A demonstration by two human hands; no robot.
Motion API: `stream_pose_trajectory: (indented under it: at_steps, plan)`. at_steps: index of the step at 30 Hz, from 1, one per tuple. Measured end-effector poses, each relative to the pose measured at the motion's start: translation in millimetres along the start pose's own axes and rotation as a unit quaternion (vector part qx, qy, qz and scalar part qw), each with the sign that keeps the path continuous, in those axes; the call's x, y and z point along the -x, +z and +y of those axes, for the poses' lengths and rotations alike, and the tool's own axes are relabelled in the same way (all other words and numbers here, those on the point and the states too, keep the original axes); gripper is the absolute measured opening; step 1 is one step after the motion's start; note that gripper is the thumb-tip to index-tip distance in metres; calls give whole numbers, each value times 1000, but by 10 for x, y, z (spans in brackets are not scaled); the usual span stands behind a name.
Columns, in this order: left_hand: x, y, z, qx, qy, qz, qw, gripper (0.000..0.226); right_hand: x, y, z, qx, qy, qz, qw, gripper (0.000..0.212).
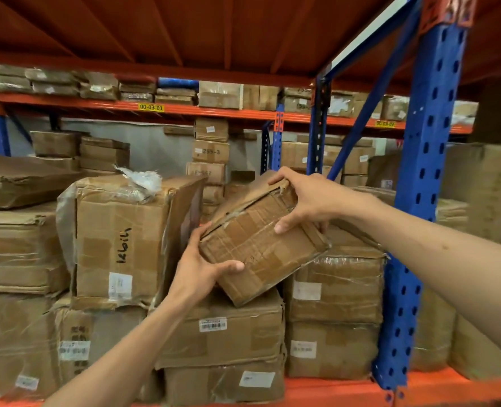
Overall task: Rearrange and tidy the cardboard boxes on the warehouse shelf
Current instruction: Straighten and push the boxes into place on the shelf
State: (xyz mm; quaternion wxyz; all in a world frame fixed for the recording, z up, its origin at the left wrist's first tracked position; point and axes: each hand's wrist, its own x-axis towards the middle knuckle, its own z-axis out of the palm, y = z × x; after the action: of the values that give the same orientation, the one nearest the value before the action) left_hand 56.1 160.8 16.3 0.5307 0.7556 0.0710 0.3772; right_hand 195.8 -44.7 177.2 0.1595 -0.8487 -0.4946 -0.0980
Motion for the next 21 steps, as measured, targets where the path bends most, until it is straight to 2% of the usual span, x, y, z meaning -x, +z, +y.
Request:
stream_pose_trajectory:
  at_steps: [5,9,13,15,16,17,19,20,21]
  plan:
    - [-172,72,161,-39,68,30,997,75,141,128,324,-51,-7,111,992,72]
    - [-321,242,485,-113,132,27,984,65,383,94,627,-104,7,188,977,52]
    - [-514,727,785,-150,167,-6,974,67,643,-178,990,-85,64,214,971,52]
    - [-600,1074,906,-173,179,-43,968,69,780,-358,1192,-18,110,199,974,56]
    - [-637,1232,943,-180,184,-58,964,70,844,-404,1291,54,125,191,972,58]
    - [-676,1359,966,-185,189,-66,962,70,898,-427,1373,159,134,191,959,59]
    - [-751,1508,959,-188,187,-66,962,69,921,-446,1460,372,119,196,899,58]
    - [-786,1540,929,-186,184,-61,963,69,883,-465,1484,434,101,186,876,57]
    - [-816,1559,899,-185,183,-59,964,68,839,-485,1492,459,92,163,869,57]
